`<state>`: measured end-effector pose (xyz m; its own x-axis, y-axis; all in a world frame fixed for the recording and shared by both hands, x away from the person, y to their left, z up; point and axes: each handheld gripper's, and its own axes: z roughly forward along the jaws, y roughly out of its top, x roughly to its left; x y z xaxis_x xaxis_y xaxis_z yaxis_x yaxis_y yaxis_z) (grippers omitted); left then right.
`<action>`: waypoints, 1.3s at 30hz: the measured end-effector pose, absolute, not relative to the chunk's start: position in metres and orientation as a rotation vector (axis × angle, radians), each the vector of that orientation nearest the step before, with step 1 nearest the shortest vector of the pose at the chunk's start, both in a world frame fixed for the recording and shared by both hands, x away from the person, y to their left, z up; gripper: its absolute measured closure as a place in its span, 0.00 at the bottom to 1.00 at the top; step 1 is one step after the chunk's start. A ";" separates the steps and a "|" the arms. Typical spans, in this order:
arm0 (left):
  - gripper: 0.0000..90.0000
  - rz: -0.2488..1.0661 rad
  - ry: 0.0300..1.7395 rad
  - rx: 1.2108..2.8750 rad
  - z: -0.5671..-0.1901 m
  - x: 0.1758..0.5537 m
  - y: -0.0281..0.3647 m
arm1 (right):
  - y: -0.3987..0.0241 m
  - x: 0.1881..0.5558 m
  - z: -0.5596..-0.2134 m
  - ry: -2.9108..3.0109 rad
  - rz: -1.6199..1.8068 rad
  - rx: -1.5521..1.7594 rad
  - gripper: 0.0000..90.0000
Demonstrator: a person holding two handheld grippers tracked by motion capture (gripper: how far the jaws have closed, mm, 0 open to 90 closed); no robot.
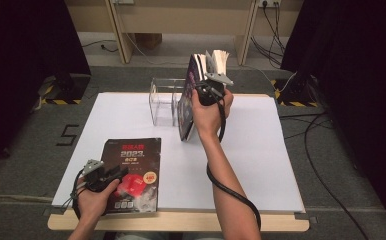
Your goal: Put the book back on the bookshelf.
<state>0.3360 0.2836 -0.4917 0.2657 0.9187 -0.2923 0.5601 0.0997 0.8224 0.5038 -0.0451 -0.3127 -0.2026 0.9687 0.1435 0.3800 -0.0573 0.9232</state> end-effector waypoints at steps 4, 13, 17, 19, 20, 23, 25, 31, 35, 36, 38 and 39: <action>0.65 0.469 1.409 1.578 -0.492 0.336 0.284 | -0.044 0.509 -0.312 1.632 1.259 1.469 0.75; 0.65 0.469 1.410 1.573 -0.491 0.336 0.285 | -0.035 0.519 -0.314 1.691 1.204 1.496 0.76; 0.65 0.467 1.409 1.568 -0.491 0.336 0.285 | -0.033 0.523 -0.315 1.708 1.184 1.512 0.77; 0.65 0.468 1.409 1.571 -0.491 0.336 0.285 | -0.033 0.524 -0.315 1.716 1.178 1.514 0.79; 0.65 0.467 1.409 1.569 -0.491 0.336 0.285 | -0.032 0.525 -0.314 1.724 1.175 1.515 0.80; 0.65 0.466 1.408 1.574 -0.492 0.336 0.285 | -0.032 0.525 -0.314 1.727 1.182 1.522 0.82; 0.65 0.465 1.407 1.572 -0.491 0.336 0.285 | -0.031 0.525 -0.314 1.722 1.185 1.530 0.83; 0.65 0.464 1.408 1.573 -0.492 0.336 0.285 | -0.033 0.526 -0.315 1.707 1.201 1.545 0.84; 0.65 0.463 1.403 1.576 -0.492 0.336 0.284 | -0.035 0.526 -0.316 1.700 1.223 1.537 0.85; 0.65 0.463 1.405 1.578 -0.492 0.336 0.285 | -0.035 0.525 -0.316 1.699 1.229 1.528 0.85; 0.65 0.463 1.407 1.574 -0.492 0.336 0.285 | -0.034 0.524 -0.318 1.691 1.243 1.497 0.85; 0.65 0.462 1.407 1.575 -0.492 0.336 0.285 | -0.033 0.523 -0.318 1.680 1.245 1.481 0.85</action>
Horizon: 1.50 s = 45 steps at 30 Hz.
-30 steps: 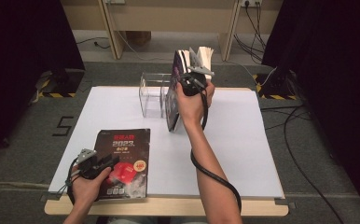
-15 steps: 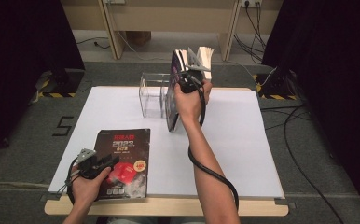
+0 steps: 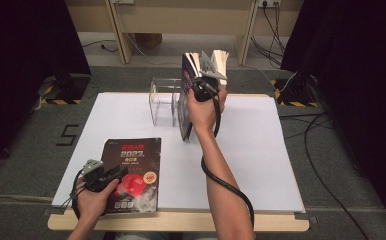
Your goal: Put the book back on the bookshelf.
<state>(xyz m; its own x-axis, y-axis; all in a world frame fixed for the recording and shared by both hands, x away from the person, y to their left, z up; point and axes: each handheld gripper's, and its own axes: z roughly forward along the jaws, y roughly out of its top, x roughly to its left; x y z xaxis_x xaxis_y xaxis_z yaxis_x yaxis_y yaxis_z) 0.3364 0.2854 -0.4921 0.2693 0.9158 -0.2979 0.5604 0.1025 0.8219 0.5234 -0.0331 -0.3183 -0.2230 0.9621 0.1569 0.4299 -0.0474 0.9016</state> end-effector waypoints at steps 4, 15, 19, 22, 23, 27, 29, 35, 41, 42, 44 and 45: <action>0.65 0.461 1.410 1.564 -0.492 0.337 0.286 | -0.032 0.522 -0.319 1.662 1.264 1.454 0.85; 0.65 0.460 1.402 1.561 -0.492 0.337 0.286 | -0.032 0.522 -0.320 1.595 1.302 1.426 0.85; 0.65 0.459 1.400 1.561 -0.492 0.337 0.287 | -0.029 0.520 -0.320 1.559 1.318 1.400 0.86; 0.65 0.459 1.400 1.556 -0.492 0.337 0.288 | -0.028 0.521 -0.319 1.540 1.335 1.400 0.86; 0.65 0.460 1.400 1.554 -0.492 0.337 0.288 | -0.028 0.521 -0.317 1.535 1.337 1.401 0.86; 0.65 0.460 1.395 1.550 -0.491 0.337 0.288 | -0.027 0.524 -0.313 1.500 1.358 1.399 0.86; 0.65 0.461 1.392 1.549 -0.491 0.336 0.288 | -0.026 0.526 -0.314 1.490 1.367 1.393 0.86; 0.65 0.459 1.390 1.544 -0.491 0.337 0.291 | -0.024 0.532 -0.317 1.458 1.365 1.394 0.86; 0.65 0.457 1.383 1.547 -0.491 0.337 0.290 | -0.021 0.537 -0.336 1.454 1.338 1.389 0.85; 0.65 0.458 1.383 1.548 -0.491 0.337 0.290 | -0.021 0.535 -0.337 1.445 1.337 1.384 0.85; 0.65 0.456 1.383 1.547 -0.492 0.337 0.290 | -0.021 0.535 -0.338 1.439 1.340 1.389 0.85; 0.65 0.455 1.384 1.549 -0.492 0.337 0.289 | -0.021 0.535 -0.338 1.440 1.339 1.387 0.85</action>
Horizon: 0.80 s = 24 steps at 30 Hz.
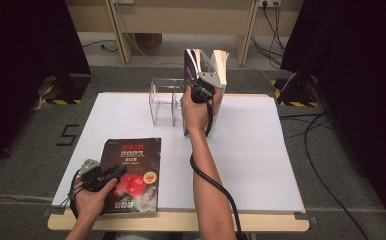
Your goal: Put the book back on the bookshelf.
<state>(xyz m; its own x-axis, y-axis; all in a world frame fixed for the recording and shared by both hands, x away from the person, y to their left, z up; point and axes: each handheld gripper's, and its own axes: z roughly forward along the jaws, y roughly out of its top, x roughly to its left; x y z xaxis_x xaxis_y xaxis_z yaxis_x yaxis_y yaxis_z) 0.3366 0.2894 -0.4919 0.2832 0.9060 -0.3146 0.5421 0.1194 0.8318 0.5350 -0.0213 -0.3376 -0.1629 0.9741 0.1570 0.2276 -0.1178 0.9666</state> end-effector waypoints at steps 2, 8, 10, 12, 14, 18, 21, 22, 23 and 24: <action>0.65 0.457 1.378 1.557 -0.492 0.336 0.289 | -0.021 0.534 -0.338 1.439 1.334 1.386 0.85; 0.65 0.460 1.377 1.557 -0.492 0.336 0.289 | -0.022 0.532 -0.342 1.420 1.324 1.381 0.84; 0.65 0.459 1.377 1.555 -0.492 0.336 0.288 | -0.022 0.530 -0.342 1.420 1.320 1.372 0.83; 0.65 0.459 1.377 1.555 -0.492 0.336 0.288 | -0.023 0.529 -0.342 1.427 1.314 1.371 0.82; 0.65 0.458 1.377 1.555 -0.492 0.336 0.288 | -0.023 0.528 -0.342 1.430 1.306 1.369 0.81; 0.65 0.456 1.374 1.563 -0.492 0.336 0.286 | -0.023 0.526 -0.343 1.441 1.309 1.366 0.78; 0.65 0.456 1.372 1.562 -0.492 0.336 0.286 | -0.024 0.524 -0.345 1.456 1.304 1.372 0.76; 0.65 0.456 1.372 1.563 -0.492 0.336 0.286 | -0.025 0.524 -0.346 1.459 1.305 1.372 0.75; 0.65 0.456 1.372 1.563 -0.492 0.336 0.286 | -0.025 0.523 -0.347 1.462 1.299 1.372 0.75; 0.65 0.454 1.372 1.564 -0.492 0.336 0.286 | -0.025 0.523 -0.347 1.468 1.296 1.370 0.74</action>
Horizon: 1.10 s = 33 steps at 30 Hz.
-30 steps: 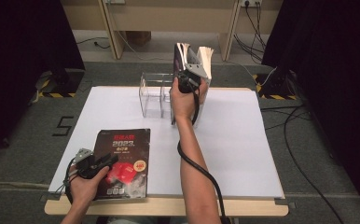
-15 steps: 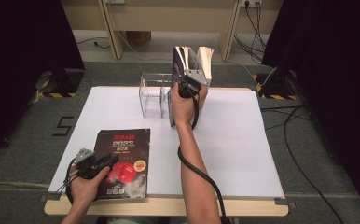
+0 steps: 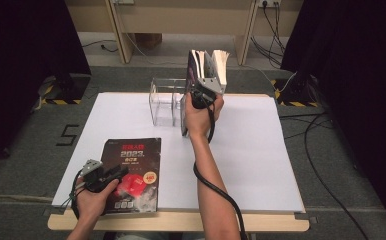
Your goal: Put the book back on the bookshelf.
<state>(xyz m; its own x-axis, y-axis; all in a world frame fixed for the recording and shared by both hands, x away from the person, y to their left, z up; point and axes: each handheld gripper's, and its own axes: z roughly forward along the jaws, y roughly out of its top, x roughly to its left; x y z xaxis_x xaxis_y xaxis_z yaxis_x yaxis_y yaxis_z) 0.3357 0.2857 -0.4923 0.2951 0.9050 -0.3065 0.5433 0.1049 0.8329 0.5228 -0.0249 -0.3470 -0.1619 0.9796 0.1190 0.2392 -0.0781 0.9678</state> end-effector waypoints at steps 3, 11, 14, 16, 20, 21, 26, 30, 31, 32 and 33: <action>0.65 0.455 1.372 1.565 -0.493 0.336 0.285 | -0.025 0.521 -0.349 1.484 1.289 1.358 0.73; 0.65 0.459 1.373 1.566 -0.492 0.335 0.286 | -0.026 0.512 -0.348 1.507 1.292 1.350 0.70; 0.65 0.461 1.373 1.566 -0.492 0.335 0.286 | -0.028 0.509 -0.348 1.510 1.309 1.362 0.70; 0.65 0.462 1.373 1.567 -0.492 0.335 0.287 | -0.028 0.505 -0.348 1.510 1.310 1.352 0.69; 0.65 0.464 1.374 1.567 -0.491 0.335 0.287 | -0.030 0.499 -0.348 1.515 1.315 1.350 0.68; 0.65 0.464 1.375 1.567 -0.491 0.335 0.287 | -0.030 0.497 -0.348 1.517 1.315 1.351 0.68; 0.65 0.468 1.374 1.564 -0.490 0.335 0.287 | -0.032 0.490 -0.348 1.520 1.326 1.355 0.68; 0.64 0.470 1.375 1.563 -0.490 0.334 0.289 | -0.034 0.482 -0.350 1.533 1.327 1.351 0.67; 0.64 0.471 1.376 1.561 -0.490 0.334 0.289 | -0.034 0.480 -0.350 1.534 1.326 1.354 0.67; 0.64 0.471 1.379 1.558 -0.490 0.335 0.289 | -0.035 0.479 -0.351 1.538 1.328 1.354 0.67; 0.64 0.473 1.380 1.557 -0.489 0.335 0.289 | -0.035 0.477 -0.352 1.542 1.327 1.355 0.67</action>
